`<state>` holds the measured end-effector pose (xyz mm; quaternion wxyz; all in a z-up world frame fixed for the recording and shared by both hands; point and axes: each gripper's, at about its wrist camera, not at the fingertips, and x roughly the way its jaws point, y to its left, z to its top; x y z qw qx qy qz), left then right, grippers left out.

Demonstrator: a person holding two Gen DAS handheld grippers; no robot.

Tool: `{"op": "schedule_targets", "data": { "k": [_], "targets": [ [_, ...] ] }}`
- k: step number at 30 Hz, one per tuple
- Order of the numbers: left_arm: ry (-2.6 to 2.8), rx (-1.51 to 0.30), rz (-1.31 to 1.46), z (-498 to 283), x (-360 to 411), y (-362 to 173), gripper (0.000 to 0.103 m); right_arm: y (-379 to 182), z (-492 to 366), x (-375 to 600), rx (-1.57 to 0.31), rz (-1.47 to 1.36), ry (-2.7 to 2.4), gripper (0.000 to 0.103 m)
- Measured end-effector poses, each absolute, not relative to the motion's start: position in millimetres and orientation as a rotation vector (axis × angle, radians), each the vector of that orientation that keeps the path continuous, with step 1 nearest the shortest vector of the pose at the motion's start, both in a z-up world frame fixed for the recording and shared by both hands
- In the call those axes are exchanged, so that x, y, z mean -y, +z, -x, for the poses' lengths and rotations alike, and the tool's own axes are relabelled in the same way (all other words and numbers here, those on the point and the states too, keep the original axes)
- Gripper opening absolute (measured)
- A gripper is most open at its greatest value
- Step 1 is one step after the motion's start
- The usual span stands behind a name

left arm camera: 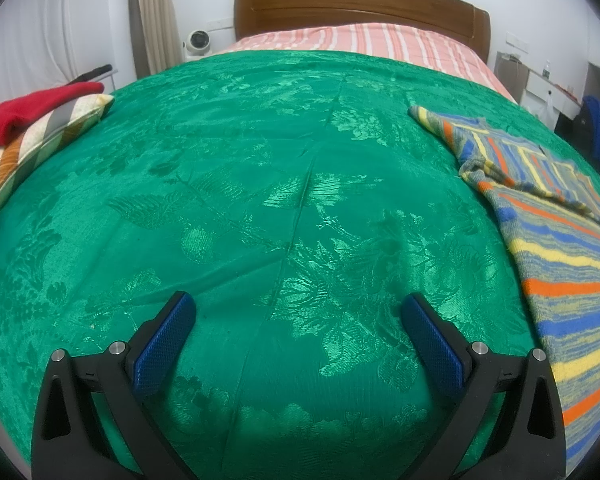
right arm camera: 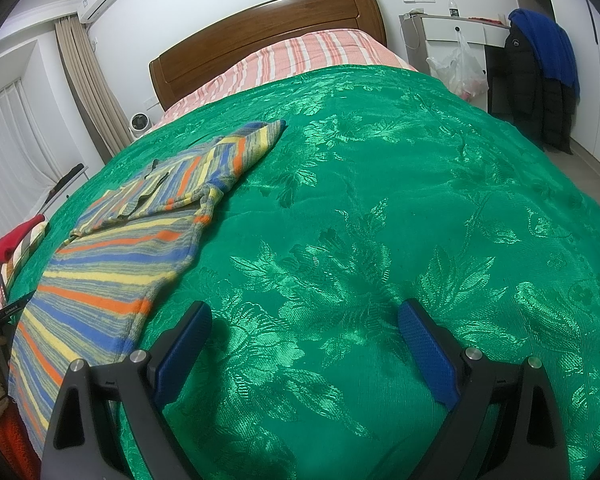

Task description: Fold small clothes

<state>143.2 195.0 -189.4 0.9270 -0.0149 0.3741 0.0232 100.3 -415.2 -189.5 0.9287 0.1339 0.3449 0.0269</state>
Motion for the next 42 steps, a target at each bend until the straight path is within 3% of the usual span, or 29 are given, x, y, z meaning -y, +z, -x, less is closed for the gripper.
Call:
{"op": "schedule_targets", "data": {
  "k": [13, 17, 20, 23, 26, 28, 31, 34, 36, 37, 38, 39, 40, 41, 42],
  "targets": [
    [0.049, -0.77, 0.03, -143.9, -194.8, -190.3, 0.103, -189.8, -100.8, 414.9, -0.711, -0.272, 0.053, 0.094],
    [0.02, -0.86, 0.048, -149.8, -203.5, -176.5, 0.101, -187.2, -108.8, 411.5, -0.768, -0.246, 0.041, 0.094],
    [-0.044, -0.871, 0.111, -132.2, -215.0, -146.2, 0.1, -168.1, -120.0, 404.8, -0.938, -0.147, 0.057, 0.093],
    [-0.17, -0.936, 0.13, -99.0, -207.5, -124.6, 0.1, -129.1, -93.4, 393.4, -0.966, -0.056, 0.175, 0.093],
    [-0.279, -1.052, 0.058, -63.4, -176.2, -135.3, 0.1, -100.0, -44.1, 370.9, -1.004, -0.039, 0.32, 0.093],
    [-0.307, -1.103, 0.022, -44.0, -154.8, -149.6, 0.098, -102.8, -11.0, 355.1, -1.063, -0.101, 0.383, 0.093],
    [-0.346, -1.167, -0.037, -27.4, -127.6, -168.1, 0.08, -128.5, 22.6, 333.7, -1.156, -0.164, 0.426, 0.092],
    [-0.327, -1.171, -0.168, -16.0, -104.0, -179.2, 0.074, -156.1, 39.4, 322.4, -1.199, -0.211, 0.406, 0.074],
    [-0.326, -1.171, -0.218, -14.4, -98.1, -180.2, 0.059, -173.6, 41.0, 322.5, -1.211, -0.274, 0.406, 0.069],
    [-0.33, -1.176, -0.221, -14.3, -97.3, -179.2, 0.05, -179.1, 40.2, 322.1, -1.218, -0.3, 0.406, 0.061],
    [-0.334, -1.188, -0.226, -14.3, -96.7, -177.9, 0.031, -184.7, 36.6, 322.5, -1.223, -0.317, 0.406, 0.05],
    [-0.336, -1.2, -0.23, -14.7, -96.5, -177.1, 0.004, -187.2, 32.9, 323.3, -1.23, -0.32, 0.404, 0.041],
    [-0.345, -1.215, -0.219, -15.6, -97.6, -176.0, 0.005, -190.6, 29.9, 323.4, -1.246, -0.321, 0.401, 0.01],
    [-0.348, -1.221, -0.198, -16.7, -99.8, -174.1, 0.004, -191.3, 26.4, 324.3, -1.257, -0.322, 0.392, 0.004],
    [-0.354, -1.226, -0.172, -17.6, -102.4, -171.1, 0.004, -188.8, 26.8, 327.2, -1.256, -0.331, 0.388, 0.004]
  ]
}}
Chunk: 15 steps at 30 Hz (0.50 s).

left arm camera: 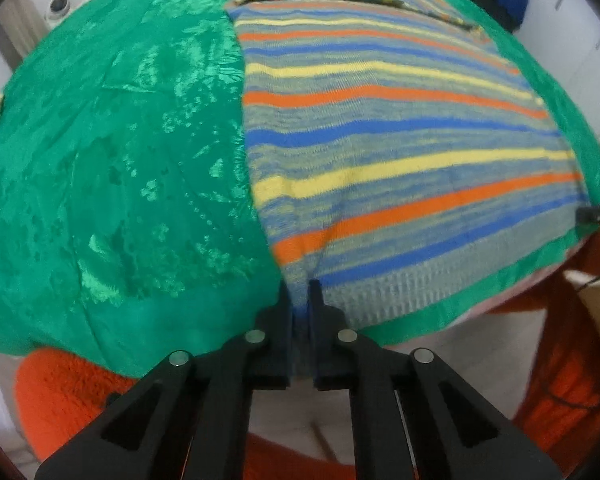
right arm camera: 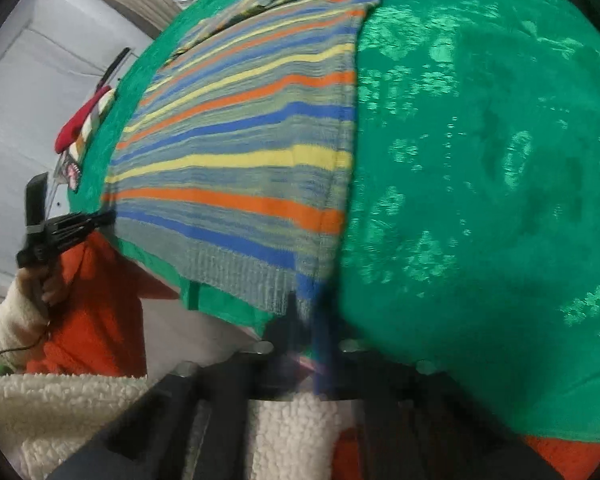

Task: Fold small clothes
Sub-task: 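Pinch the sweater hem with both grippers and fold it toward the collar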

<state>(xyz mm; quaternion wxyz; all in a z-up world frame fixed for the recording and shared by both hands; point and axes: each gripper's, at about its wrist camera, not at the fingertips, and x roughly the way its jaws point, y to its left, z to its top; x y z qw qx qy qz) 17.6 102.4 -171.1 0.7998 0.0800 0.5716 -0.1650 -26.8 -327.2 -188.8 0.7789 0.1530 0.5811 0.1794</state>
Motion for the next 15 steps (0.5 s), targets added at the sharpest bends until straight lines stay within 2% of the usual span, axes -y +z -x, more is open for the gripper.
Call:
{"op": "schedule_targets", "data": {
  "k": [8, 11, 15],
  "targets": [
    [-0.507, -1.222, 0.183, -61.1, -136.1, -121.2, 0.003, -132.2, 15.1, 357.7, -1.11, -0.478, 0.422, 0.004],
    [-0.521, -1.157, 0.295, -116.1, -140.6, -98.1, 0.003, -107.9, -17.4, 375.0, -1.003, -0.538, 0.43, 0.004],
    [-0.473, -1.054, 0.309, -204.5, -129.2, -79.8, 0.003, -87.7, -89.9, 385.9, -0.898, -0.51, 0.401, 0.004]
  ]
}}
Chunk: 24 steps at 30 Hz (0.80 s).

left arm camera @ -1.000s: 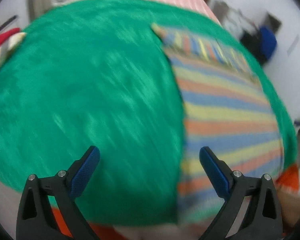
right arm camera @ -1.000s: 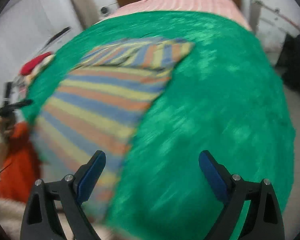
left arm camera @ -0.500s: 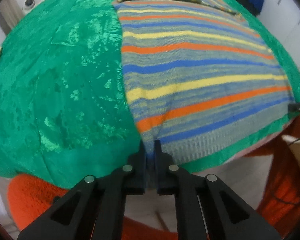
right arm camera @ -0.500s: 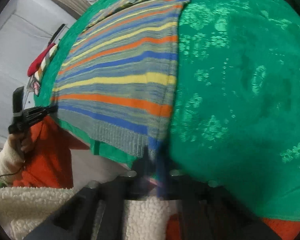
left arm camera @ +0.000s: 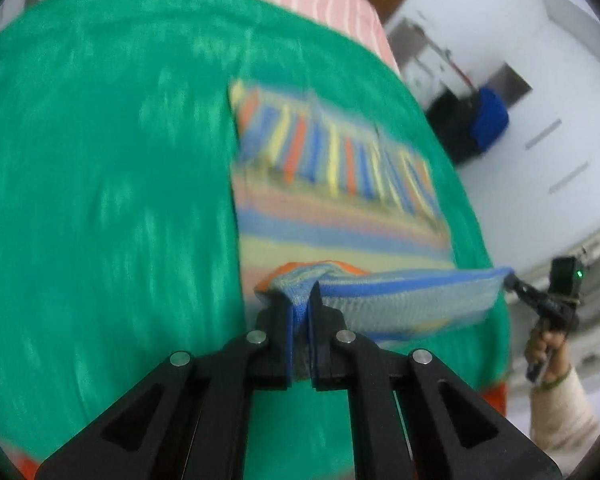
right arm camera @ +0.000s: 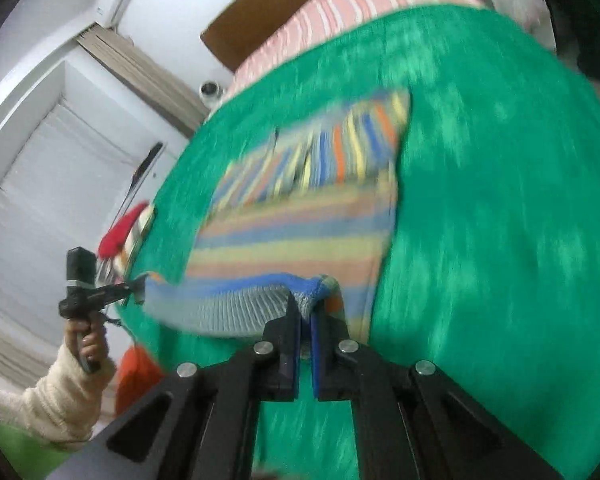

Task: Fold small clothes
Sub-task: 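Pinch the sweater hem with both grippers and fold it toward the collar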

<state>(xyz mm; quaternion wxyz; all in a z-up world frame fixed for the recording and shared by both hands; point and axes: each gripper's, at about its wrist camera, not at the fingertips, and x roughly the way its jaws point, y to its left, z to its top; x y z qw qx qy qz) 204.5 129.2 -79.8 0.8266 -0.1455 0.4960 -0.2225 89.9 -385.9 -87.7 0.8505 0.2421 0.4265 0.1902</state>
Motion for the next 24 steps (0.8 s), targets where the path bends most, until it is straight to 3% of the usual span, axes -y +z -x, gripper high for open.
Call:
{"op": "schedule_targets", "data": {
  "k": [8, 10, 12, 14, 17, 22, 24],
  "targets": [
    [-0.328, -1.008, 0.255, -364.6, -86.0, -94.9, 0.004, -108.7, -277.3, 426.9, -0.851, -0.526, 0.277, 0.004],
    [-0.276, -1.025, 0.271, -392.2, -85.0, -113.6, 0.011, -121.6, -314.2, 426.8, -0.834, -0.557, 0.26, 0.005],
    [-0.189, -1.054, 0.324, -408.1, -93.8, -127.3, 0.028, -137.7, -341.3, 432.7, -0.821, -0.619, 0.218, 0.013],
    [-0.153, -1.041, 0.396, -410.9, -110.8, -130.0, 0.035, -145.7, -351.7, 440.7, -0.805, -0.666, 0.13, 0.051],
    [-0.143, -0.97, 0.404, -391.4, -140.6, -115.4, 0.06, -134.7, -341.9, 450.4, -0.758, -0.662, 0.105, 0.051],
    [-0.168, -0.936, 0.285, -341.8, -154.8, -104.1, 0.068, -97.1, -318.2, 419.3, -0.871, -0.441, 0.24, 0.051],
    [-0.18, -0.921, 0.245, -309.2, -153.4, -108.0, 0.078, -96.5, -319.2, 387.0, -0.976, -0.431, 0.364, 0.051]
  ]
}}
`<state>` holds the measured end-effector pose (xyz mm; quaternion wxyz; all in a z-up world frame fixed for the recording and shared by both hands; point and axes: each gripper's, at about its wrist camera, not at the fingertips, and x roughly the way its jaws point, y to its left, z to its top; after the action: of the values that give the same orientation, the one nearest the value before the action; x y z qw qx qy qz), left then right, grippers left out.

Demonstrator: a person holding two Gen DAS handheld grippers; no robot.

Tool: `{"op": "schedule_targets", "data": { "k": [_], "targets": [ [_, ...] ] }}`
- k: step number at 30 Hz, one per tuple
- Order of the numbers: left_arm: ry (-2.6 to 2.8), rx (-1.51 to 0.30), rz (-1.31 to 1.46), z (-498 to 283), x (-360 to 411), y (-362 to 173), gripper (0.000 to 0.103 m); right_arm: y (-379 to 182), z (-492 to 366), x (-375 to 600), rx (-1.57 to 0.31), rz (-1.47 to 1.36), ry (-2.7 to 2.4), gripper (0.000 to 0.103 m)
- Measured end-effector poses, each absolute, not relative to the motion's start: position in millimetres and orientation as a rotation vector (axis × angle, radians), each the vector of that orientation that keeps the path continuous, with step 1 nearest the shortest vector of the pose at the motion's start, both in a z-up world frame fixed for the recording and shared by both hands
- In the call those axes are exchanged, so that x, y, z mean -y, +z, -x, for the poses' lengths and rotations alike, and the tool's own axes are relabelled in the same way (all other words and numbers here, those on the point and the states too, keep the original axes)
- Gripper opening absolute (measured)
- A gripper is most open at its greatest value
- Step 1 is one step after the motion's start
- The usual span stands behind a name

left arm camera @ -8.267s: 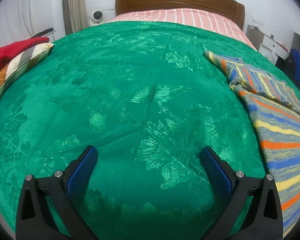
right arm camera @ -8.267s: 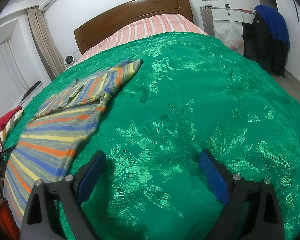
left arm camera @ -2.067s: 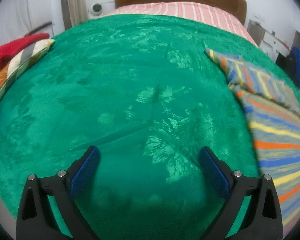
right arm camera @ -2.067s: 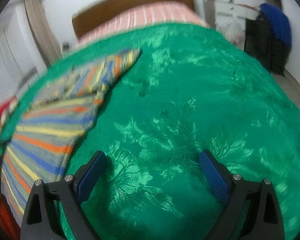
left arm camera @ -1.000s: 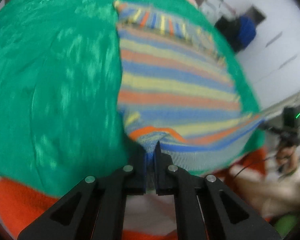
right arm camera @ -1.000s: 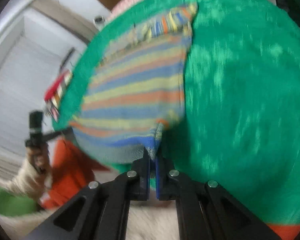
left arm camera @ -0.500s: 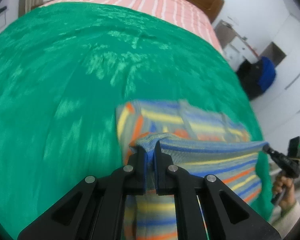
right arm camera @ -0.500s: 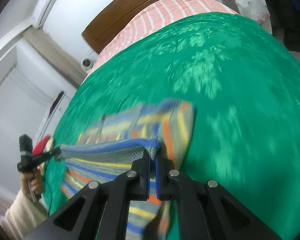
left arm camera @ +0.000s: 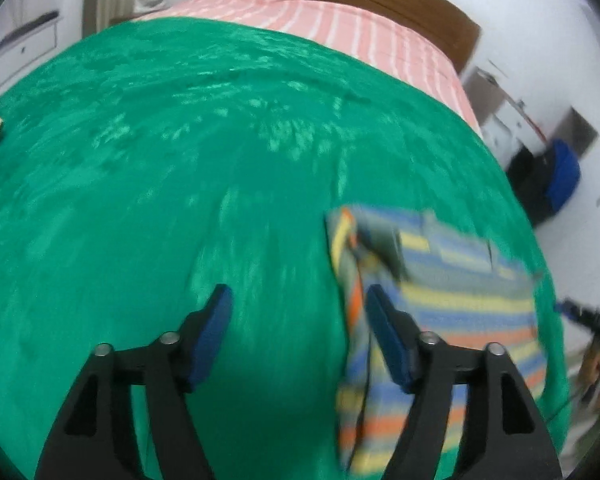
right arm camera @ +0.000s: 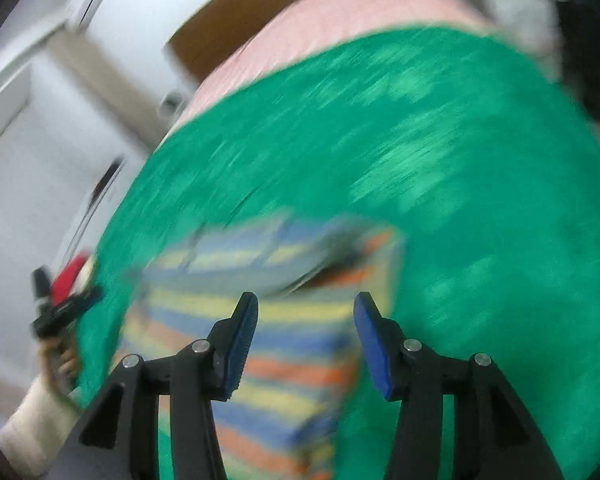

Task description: Fold small clothes

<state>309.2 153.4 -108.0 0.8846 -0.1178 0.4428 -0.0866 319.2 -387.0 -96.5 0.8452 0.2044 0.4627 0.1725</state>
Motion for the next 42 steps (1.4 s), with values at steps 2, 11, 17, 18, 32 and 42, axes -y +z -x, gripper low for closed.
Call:
{"op": "schedule_targets", "data": {
  "k": [2, 11, 17, 18, 32, 42],
  "targets": [
    [-0.174, -0.914, 0.203, -273.0, -148.5, -117.2, 0.08, -104.5, -330.5, 342.5, -1.103, -0.433, 0.49, 0.051],
    [-0.135, -0.877, 0.101, -189.8, -134.4, -163.8, 0.091, -144.8, -463.0, 244.8, -1.067, -0.522, 0.414, 0.051],
    [-0.151, -0.797, -0.005, -184.1, -119.4, -174.2, 0.1, -110.1, -441.6, 216.6, -1.121, -0.474, 0.533, 0.053],
    [-0.153, -0.796, -0.007, -185.1, -118.9, -175.0, 0.101, -112.4, -433.1, 199.8, -1.19, -0.404, 0.58, 0.053],
    [-0.181, -0.789, 0.018, -184.9, -122.3, -182.6, 0.102, -145.3, -484.3, 46.4, -1.054, -0.473, 0.614, 0.055],
    [-0.17, -0.792, 0.003, -183.7, -119.1, -181.8, 0.102, -131.2, -311.7, 184.6, -1.014, -0.085, 0.551, 0.059]
  ]
}}
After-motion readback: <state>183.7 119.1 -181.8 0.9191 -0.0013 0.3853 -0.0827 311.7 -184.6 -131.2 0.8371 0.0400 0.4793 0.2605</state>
